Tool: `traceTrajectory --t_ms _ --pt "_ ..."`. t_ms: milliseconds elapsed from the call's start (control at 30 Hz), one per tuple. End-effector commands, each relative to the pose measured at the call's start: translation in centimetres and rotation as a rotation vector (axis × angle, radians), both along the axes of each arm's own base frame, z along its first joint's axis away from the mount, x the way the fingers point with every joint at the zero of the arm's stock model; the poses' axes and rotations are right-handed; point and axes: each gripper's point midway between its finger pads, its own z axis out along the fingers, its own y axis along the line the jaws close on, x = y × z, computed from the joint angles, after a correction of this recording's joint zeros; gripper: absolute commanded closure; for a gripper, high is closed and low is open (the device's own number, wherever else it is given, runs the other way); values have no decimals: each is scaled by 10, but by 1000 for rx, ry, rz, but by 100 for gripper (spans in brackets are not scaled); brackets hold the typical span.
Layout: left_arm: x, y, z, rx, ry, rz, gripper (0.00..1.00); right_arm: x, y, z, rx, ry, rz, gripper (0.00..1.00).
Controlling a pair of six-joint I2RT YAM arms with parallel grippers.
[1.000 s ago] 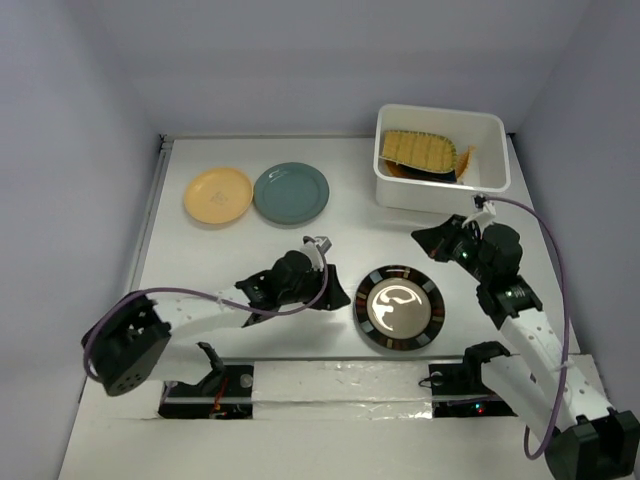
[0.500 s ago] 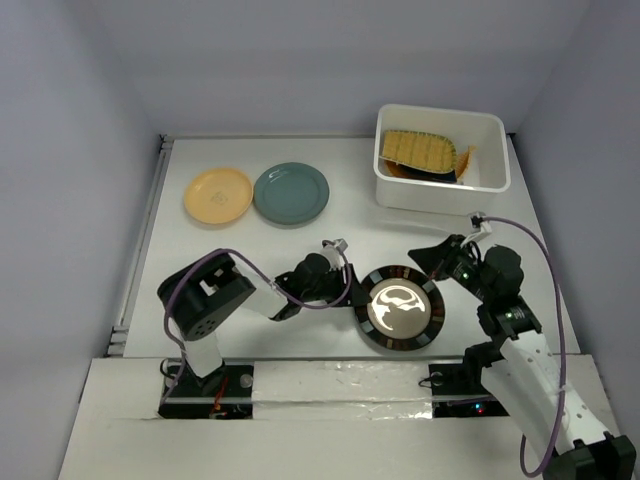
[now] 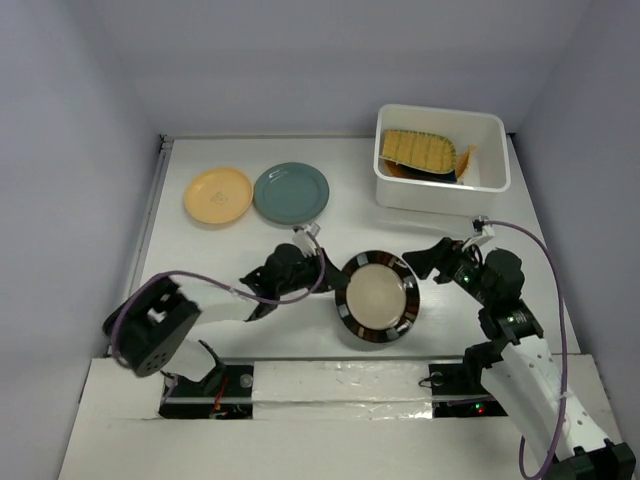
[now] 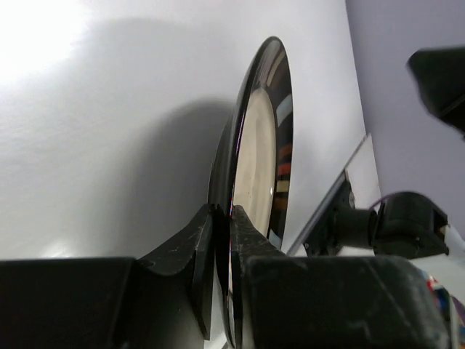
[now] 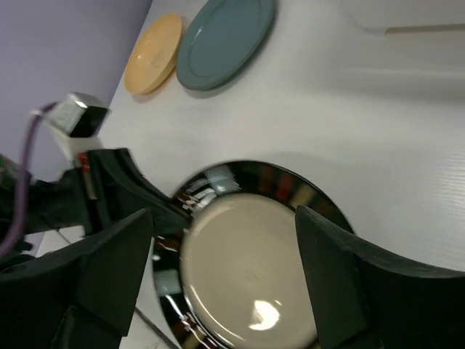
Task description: Place the plates into the plastic bin on the countertop
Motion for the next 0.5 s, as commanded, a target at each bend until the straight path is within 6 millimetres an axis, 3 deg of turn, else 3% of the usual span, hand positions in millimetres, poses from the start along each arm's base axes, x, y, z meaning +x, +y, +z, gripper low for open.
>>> traceTrajectory --t_ms 0,67,133,200,300,467 --pt "28 23 75 -89 -188 80 100 8 -13 19 -44 -66 -79 14" --pt "34 39 108 -126 -257 111 100 9 -14 16 -44 -61 -88 12" --pt "34 51 119 -126 -269 132 100 6 -6 15 -18 -66 -41 11" --pt "33 64 146 -165 -323 155 100 1 5 14 12 -71 29 8" --pt "30 70 158 -186 -342 155 100 -13 25 14 41 -73 183 7" --pt "19 73 185 -265 -374 116 100 -3 22 2 24 -39 143 7"
